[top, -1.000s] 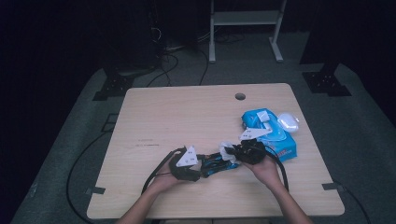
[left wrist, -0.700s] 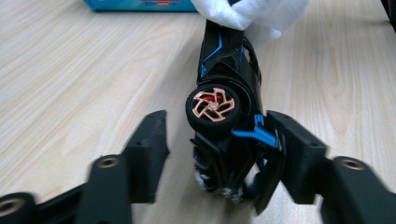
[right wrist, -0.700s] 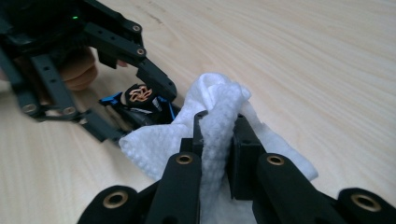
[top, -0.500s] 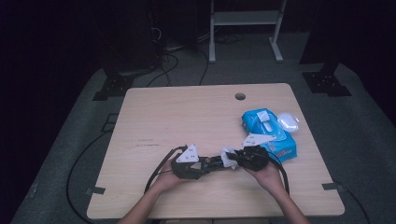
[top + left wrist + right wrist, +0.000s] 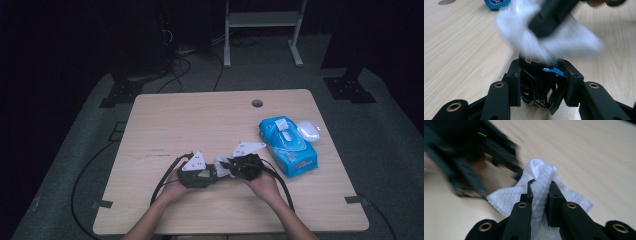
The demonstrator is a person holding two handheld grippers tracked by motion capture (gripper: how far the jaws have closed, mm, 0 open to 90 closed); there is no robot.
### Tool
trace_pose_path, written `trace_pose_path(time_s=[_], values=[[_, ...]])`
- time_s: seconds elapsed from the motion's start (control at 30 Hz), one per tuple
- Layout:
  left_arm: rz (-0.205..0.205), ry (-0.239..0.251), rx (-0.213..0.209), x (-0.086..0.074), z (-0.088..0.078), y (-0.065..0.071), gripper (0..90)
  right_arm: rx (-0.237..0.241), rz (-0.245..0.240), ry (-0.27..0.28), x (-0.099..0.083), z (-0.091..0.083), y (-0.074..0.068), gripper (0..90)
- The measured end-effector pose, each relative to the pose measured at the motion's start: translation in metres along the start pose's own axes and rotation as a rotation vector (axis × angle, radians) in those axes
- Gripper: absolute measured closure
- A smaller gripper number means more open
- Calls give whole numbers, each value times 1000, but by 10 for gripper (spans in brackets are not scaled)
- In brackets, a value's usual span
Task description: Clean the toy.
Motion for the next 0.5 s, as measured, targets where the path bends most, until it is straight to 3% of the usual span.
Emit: trace_pose_path(time_s=[0.07,0.13,0.2,0.23,0.3,0.37,0.43,0.5], values=[[-6,4,-2,0,0,0,581,-36,38,5,-5,-7,11,824],[-13,8,-5,0,2,1,581,-36,70,19,-7,-10,13,824],[-20,15,-8,0,3,1,581,-7,73,36,-6,-7,4,823],[-19,14,-8,0,4,1,581,42,74,47,-4,-3,-5,823],[-23,11,-8,-1,3,0,581,65,28,61,-2,3,-18,818],[-20,7,-6,-1,2,1,581,70,-7,52,-2,4,-20,818],[-18,7,-3,-1,2,2,582,15,-22,36,-4,-2,-6,819],[-24,9,-2,-1,2,2,581,-18,62,45,-8,-9,10,820]])
Point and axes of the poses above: each handheld gripper's, and its own axes: z roughly forward along the jaws, x roughly out of its top, y roughly to its right, the point moved 7 cm from there along z, roughly forward along the jaws, and after that the axes turned 12 degrees about y, right-handed, at the moved point
